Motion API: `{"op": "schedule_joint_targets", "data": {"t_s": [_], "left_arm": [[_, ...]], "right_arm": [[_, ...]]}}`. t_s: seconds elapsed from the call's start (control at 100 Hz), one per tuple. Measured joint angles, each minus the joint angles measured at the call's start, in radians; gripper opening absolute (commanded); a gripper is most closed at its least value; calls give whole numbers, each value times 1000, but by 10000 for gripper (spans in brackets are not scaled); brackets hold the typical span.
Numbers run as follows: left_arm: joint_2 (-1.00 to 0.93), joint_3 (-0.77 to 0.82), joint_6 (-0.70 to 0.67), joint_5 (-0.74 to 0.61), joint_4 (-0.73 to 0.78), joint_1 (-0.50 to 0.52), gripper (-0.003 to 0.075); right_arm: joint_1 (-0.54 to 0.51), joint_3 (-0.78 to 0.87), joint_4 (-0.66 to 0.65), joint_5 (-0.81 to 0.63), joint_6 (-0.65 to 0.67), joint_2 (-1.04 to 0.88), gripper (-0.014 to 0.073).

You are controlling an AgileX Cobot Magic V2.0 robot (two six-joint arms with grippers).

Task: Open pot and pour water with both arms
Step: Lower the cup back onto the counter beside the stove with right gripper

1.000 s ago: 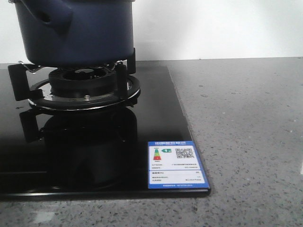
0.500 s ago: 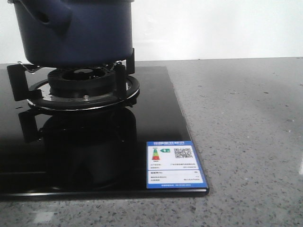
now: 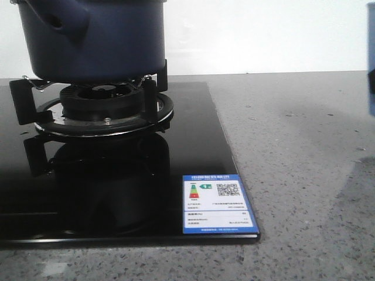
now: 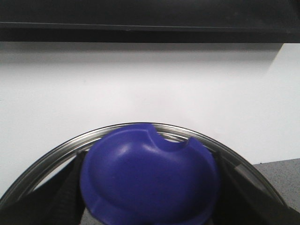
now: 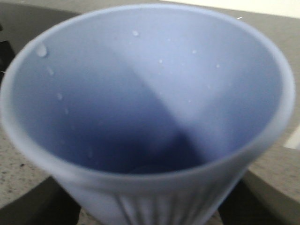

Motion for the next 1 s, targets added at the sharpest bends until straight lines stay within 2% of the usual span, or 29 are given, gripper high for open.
{"op": "schedule_joint_targets", "data": {"t_s": [0.24, 0.52, 0.8, 1.0], "left_arm": [[0, 0, 0, 2, 0, 0, 357], [0, 0, 0, 2, 0, 0, 357], [0, 0, 0, 4, 0, 0, 357], [0, 0, 0, 4, 0, 0, 357]], "right_arm": [[-148, 0, 65, -285, -13, 156, 311], [-280, 0, 78, -483, -46, 316, 311], [-284, 0, 83, -518, -197, 340, 311], [-284, 0, 83, -518, -236, 344, 311]]}}
